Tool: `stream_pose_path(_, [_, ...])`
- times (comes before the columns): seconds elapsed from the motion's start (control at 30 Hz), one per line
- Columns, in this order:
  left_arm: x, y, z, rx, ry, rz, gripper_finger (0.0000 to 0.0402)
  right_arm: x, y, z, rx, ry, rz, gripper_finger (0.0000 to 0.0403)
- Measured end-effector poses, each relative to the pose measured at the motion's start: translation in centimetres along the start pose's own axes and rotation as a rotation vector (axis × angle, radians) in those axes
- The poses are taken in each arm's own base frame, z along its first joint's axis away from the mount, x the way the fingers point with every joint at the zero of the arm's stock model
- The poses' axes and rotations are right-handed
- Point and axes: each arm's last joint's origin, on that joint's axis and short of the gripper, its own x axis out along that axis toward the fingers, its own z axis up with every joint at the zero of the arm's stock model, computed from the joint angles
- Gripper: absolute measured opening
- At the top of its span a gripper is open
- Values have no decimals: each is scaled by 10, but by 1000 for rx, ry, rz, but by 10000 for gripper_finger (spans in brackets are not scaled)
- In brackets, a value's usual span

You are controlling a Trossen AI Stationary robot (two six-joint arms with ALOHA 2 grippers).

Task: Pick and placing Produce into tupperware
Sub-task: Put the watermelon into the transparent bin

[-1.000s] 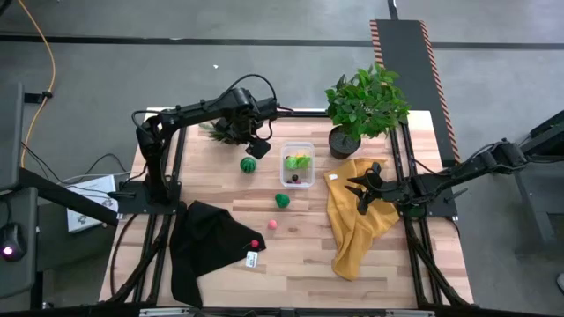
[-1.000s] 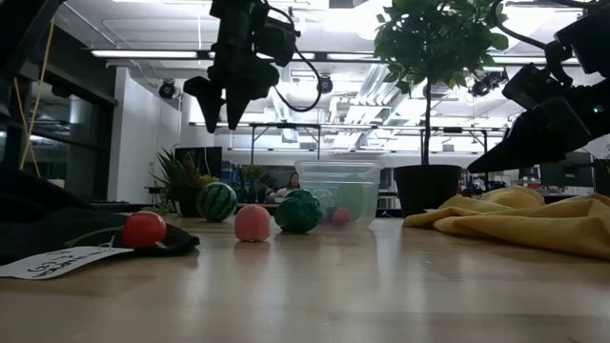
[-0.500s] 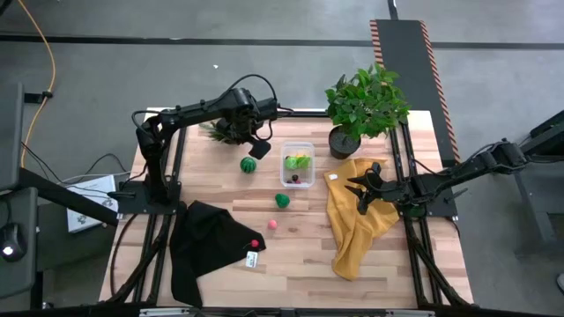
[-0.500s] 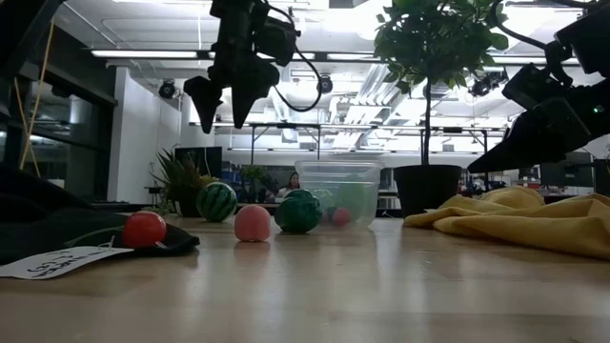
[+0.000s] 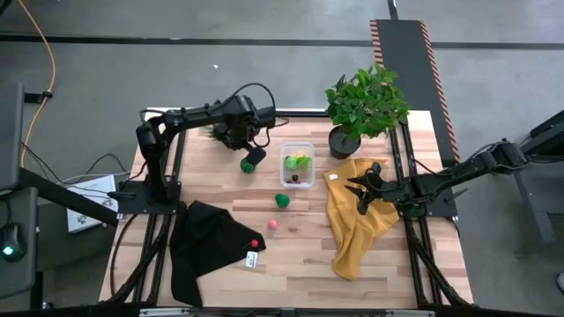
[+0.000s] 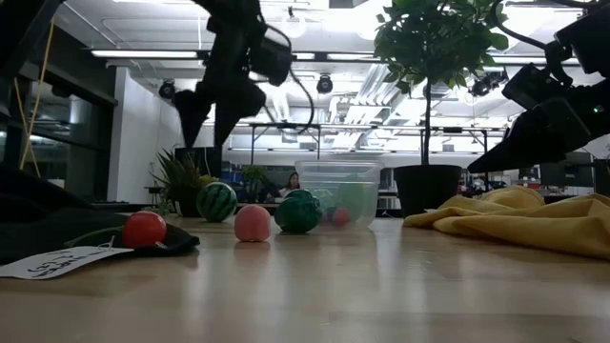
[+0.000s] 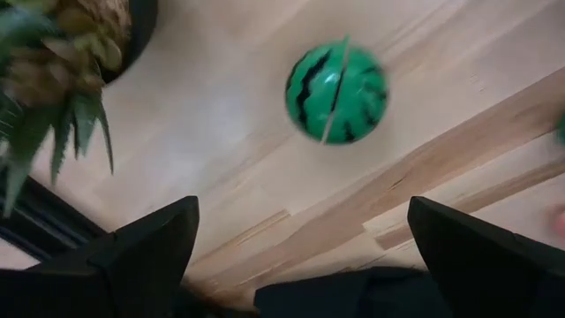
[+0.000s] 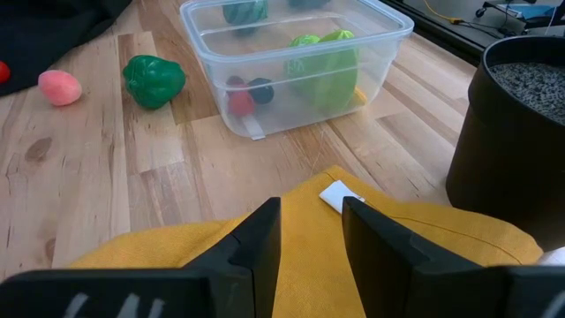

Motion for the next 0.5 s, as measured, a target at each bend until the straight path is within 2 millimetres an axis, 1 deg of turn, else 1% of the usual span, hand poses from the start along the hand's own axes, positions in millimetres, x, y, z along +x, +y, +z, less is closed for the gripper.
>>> stream_pose_path(0.07, [10, 1, -1, 8, 23, 12, 397, 0, 0, 0, 0, 0, 0, 114])
stream_pose_path(0.2, [22, -1, 2, 21, 7, -14, 397, 0, 0, 0, 0, 0, 0, 114])
stream_pose_path(0.37, [23, -6, 10, 42, -62, -80, 397, 0, 0, 0, 0, 0, 0, 114])
stream_pose_path(0.5, [23, -7, 12, 49, -83, -95, 397, 0, 0, 0, 0, 0, 0, 114])
